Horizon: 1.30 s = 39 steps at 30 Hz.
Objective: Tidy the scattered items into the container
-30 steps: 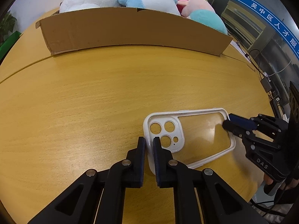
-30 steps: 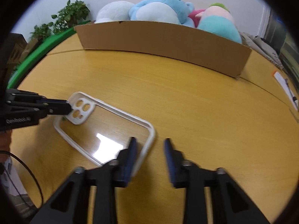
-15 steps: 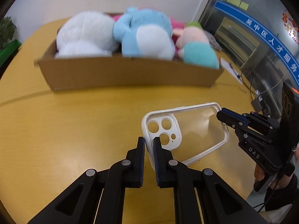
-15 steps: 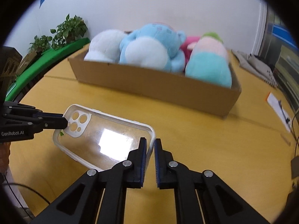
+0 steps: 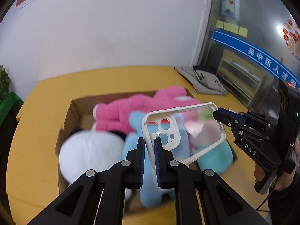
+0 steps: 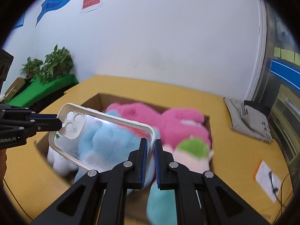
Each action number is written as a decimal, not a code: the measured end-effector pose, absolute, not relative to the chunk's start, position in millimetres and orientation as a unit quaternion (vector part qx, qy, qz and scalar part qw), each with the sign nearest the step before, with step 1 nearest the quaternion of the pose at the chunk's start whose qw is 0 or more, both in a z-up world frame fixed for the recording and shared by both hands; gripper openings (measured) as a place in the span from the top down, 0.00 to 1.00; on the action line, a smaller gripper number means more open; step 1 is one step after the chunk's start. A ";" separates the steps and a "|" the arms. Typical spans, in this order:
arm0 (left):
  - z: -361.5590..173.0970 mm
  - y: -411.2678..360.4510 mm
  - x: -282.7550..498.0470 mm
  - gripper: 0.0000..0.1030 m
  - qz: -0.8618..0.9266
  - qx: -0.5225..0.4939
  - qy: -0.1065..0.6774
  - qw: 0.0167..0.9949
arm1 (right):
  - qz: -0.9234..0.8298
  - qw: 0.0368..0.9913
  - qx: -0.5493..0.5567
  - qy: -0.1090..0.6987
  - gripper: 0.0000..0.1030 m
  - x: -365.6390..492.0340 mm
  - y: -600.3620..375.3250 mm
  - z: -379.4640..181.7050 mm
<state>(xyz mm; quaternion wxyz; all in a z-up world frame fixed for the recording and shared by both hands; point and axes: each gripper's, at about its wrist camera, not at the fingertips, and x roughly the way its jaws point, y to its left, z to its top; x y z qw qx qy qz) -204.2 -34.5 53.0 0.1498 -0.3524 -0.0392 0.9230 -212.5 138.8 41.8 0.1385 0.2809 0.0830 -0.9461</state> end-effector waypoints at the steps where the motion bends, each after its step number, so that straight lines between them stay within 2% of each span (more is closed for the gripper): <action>1: 55.7 -36.9 -222.2 0.91 0.922 -0.353 -0.048 0.150 | -0.947 0.136 0.279 0.086 0.93 -225.5 138.1 43.9; 5: 54.5 -36.6 -280.8 0.92 0.918 -0.365 -0.050 0.149 | -0.941 0.127 0.300 0.087 0.93 -291.5 136.8 37.8; 10: 7.2 -35.7 -342.0 0.92 0.893 -0.423 -0.070 0.132 | -0.923 0.110 0.358 0.085 0.93 -352.2 137.3 -4.1; 15: -17.5 -41.0 -343.5 0.89 0.884 -0.445 -0.091 0.115 | -0.915 0.120 0.377 0.083 0.92 -353.5 137.2 -18.6; 16: -15.4 -43.2 -339.8 0.83 0.883 -0.445 -0.097 0.112 | -0.917 0.117 0.371 0.085 0.84 -350.8 139.0 -15.5; 17: -11.6 -45.8 -333.8 0.77 0.885 -0.443 -0.101 0.106 | -0.922 0.106 0.362 0.093 0.64 -344.4 138.9 -10.5; 18: -6.0 -48.2 -325.9 0.59 0.889 -0.436 -0.101 0.100 | -0.925 0.099 0.353 0.097 0.51 -337.7 136.8 -5.7; 19: 2.4 -51.0 -314.8 0.37 0.897 -0.421 -0.099 0.092 | -0.930 0.093 0.343 0.097 0.30 -331.1 137.8 -1.5; 20: 9.7 -53.1 -305.3 0.28 0.904 -0.408 -0.097 0.086 | -0.935 0.088 0.331 0.090 0.24 -321.8 140.4 4.2; 21: 19.9 -54.3 -289.7 0.15 0.913 -0.389 -0.092 0.079 | -0.940 0.088 0.321 0.079 0.24 -309.7 143.8 9.5; 26: 57.5 -47.8 -212.1 0.01 0.942 -0.320 -0.065 0.077 | -0.946 0.096 0.308 0.044 0.24 -254.4 153.2 25.4; 34: 63.6 -20.1 -118.1 0.00 0.951 -0.302 -0.030 0.064 | -0.949 0.100 0.296 0.028 0.24 -156.1 153.6 32.2; 39: 57.4 -15.3 -76.8 0.00 0.952 -0.298 -0.041 0.056 | -0.949 0.086 0.303 0.024 0.24 -115.7 154.7 29.1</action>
